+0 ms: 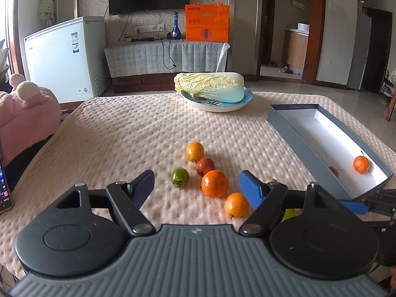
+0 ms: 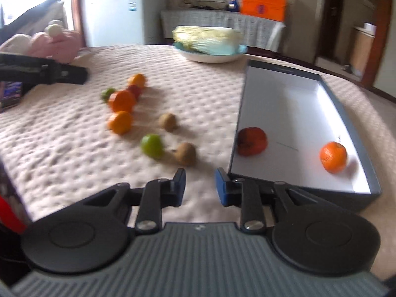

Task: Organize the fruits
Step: 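Grasp the brown round kiwi with the right gripper, then grasp the large orange with the left gripper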

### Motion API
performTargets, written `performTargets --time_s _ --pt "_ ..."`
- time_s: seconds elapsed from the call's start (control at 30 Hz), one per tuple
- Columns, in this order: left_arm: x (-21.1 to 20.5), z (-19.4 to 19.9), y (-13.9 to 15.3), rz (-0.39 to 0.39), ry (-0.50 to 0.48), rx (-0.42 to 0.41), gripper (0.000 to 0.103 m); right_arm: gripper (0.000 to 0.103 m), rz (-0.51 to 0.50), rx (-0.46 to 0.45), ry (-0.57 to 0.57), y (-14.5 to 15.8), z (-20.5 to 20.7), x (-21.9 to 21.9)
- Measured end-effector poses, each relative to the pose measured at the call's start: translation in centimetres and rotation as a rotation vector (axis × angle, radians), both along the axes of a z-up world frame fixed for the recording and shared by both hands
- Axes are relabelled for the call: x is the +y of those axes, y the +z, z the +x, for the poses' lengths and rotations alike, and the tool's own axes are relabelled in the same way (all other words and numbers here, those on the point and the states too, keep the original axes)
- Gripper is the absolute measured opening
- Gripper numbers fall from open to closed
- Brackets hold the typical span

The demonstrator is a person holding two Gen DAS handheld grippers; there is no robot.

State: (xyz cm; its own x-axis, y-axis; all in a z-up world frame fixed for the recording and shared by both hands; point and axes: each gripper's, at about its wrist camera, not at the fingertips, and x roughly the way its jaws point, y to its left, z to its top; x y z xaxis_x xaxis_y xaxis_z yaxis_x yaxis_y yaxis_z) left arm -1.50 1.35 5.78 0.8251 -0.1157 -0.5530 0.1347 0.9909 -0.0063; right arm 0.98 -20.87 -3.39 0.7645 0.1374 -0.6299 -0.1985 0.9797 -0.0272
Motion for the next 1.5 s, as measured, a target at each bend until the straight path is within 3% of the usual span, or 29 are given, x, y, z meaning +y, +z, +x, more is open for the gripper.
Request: performTargets --time_s 0.1,0.2,0.53,0.77,0.97,1.2,1.3,1.4,1.5 --pt "0.1 0.0 0.1 -0.012 0.002 -0.001 0.08 0.03 0.033 -0.028 0.06 0.3 -0.3 0.3" --pt "0.0 0.0 0.0 -0.025 0.005 0.007 0.08 0.03 -0.029 -0.052 0.095 0.2 -0.2 1.8" --pt "-1.4 0.2 -1.4 0.027 -0.069 0.049 0.08 0.03 -0.015 -0.02 0.054 -0.8 2.7 2.4" --pt "-2.8 0.4 -2.8 0.069 -0.117 0.085 0.08 0.031 -0.068 -0.021 0.066 -1.2 3.1 3.2" --pt "-4.1 1.7 -4.3 0.1 -0.105 0.132 0.08 0.034 -0.107 -0.021 0.07 -1.1 2.9 3.4" --pt "-4.8 3.5 -5.6 0.074 -0.075 0.18 0.08 0.034 -0.136 -0.027 0.08 -1.2 2.7 3.3" --pt "-5.1 4.2 -6.0 0.057 -0.061 0.201 0.076 0.032 -0.126 -0.026 0.086 -1.2 2.8 3.2" --pt "-5.3 4.9 -6.6 0.043 -0.057 0.235 0.062 0.032 -0.106 -0.016 0.093 -1.1 2.9 3.1" --pt "-5.5 5.1 -6.7 0.042 -0.052 0.228 0.061 0.031 -0.093 -0.01 0.102 -1.0 2.7 3.1"
